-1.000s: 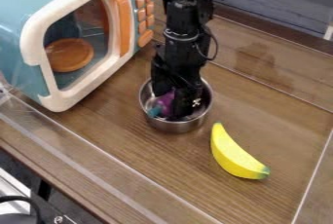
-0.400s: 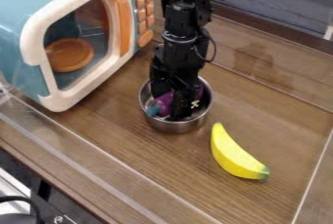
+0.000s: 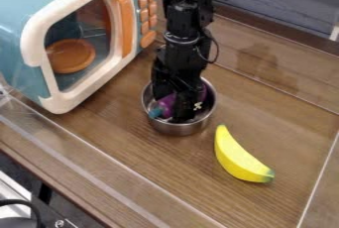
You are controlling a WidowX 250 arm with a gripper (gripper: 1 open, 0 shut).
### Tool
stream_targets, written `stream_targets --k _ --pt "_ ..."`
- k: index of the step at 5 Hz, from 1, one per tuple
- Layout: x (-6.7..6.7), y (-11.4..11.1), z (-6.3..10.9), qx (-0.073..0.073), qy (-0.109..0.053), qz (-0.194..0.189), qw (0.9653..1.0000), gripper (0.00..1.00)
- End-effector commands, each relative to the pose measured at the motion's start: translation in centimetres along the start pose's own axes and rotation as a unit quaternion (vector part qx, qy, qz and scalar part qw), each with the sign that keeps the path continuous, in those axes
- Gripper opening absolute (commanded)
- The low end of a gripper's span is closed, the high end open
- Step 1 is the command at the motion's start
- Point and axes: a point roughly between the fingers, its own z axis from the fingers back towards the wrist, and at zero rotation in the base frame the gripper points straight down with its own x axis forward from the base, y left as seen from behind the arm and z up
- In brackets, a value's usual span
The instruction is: Remove the eggplant from inside the silver pot and put it on the table
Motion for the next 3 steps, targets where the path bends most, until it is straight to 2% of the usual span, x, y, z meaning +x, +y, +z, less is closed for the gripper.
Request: stream_targets --k 1,3 --pt "0.45 0.62 0.96 0.007 -0.017 0.006 0.9998 1.00" --pt "0.54 0.70 0.93 0.004 -0.018 0.008 0.9998 1.00"
